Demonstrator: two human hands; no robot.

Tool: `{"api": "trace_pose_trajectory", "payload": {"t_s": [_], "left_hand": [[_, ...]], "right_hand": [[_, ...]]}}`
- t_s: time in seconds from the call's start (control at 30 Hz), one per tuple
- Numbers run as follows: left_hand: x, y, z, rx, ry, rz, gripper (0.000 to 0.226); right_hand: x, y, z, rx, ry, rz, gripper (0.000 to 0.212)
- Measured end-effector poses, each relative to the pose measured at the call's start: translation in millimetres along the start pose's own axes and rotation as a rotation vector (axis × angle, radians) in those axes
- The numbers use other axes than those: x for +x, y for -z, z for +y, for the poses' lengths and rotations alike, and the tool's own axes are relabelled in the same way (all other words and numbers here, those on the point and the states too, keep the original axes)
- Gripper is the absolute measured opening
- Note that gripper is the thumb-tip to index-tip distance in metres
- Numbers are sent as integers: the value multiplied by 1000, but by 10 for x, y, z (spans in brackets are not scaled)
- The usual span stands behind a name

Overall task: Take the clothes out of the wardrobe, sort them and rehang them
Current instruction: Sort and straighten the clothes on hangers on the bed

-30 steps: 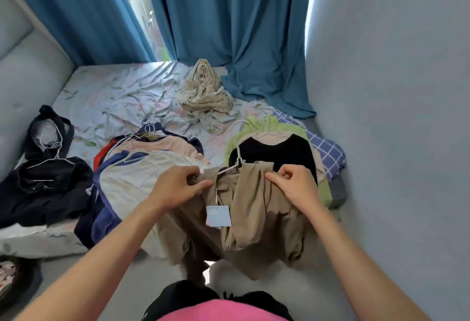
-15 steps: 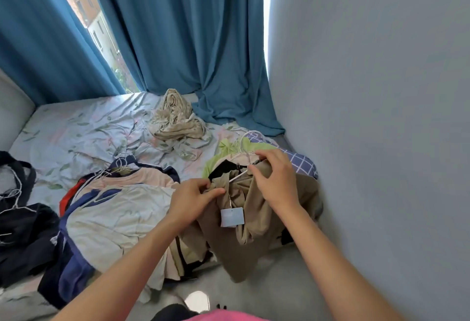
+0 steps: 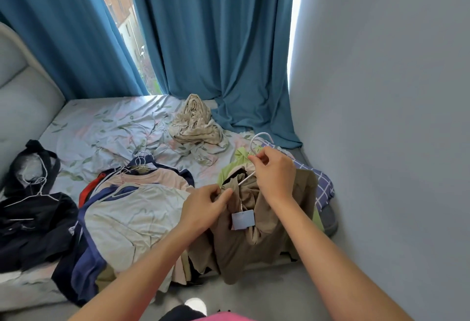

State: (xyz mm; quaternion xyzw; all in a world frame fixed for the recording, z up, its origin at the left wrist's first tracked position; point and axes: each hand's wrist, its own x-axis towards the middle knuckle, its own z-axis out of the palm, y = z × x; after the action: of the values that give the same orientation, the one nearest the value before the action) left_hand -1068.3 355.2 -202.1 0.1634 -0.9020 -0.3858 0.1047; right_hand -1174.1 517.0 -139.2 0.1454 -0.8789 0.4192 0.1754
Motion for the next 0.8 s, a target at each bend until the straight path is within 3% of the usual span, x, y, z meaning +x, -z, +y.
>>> {"api": "trace_pose_trajectory", "payload": {"t_s": [0.13,0.27,0.37,0.5,0.63,0.8], "left_hand": [[57,223,-160,-326,23,-74,57],[91,450,-171,-610,217,-168,50],[68,527,-135,-571,312,-299,52],[170,381,-89,-373,108,-114,25],[340,351,77,-136,-153,-29,44],[475,411,331,38,-268,-82,51]], "right_hand": [[2,-5,-83,57,49,40,25],[-9,72,-130,153,77,65,19],[-42,145,-201,219,110,76,18],[-59,216,-275,324,138,-24,14],[-80,317,-313,444,99,-158,5],[-79,481,-250,706,-47,-305,4]]}}
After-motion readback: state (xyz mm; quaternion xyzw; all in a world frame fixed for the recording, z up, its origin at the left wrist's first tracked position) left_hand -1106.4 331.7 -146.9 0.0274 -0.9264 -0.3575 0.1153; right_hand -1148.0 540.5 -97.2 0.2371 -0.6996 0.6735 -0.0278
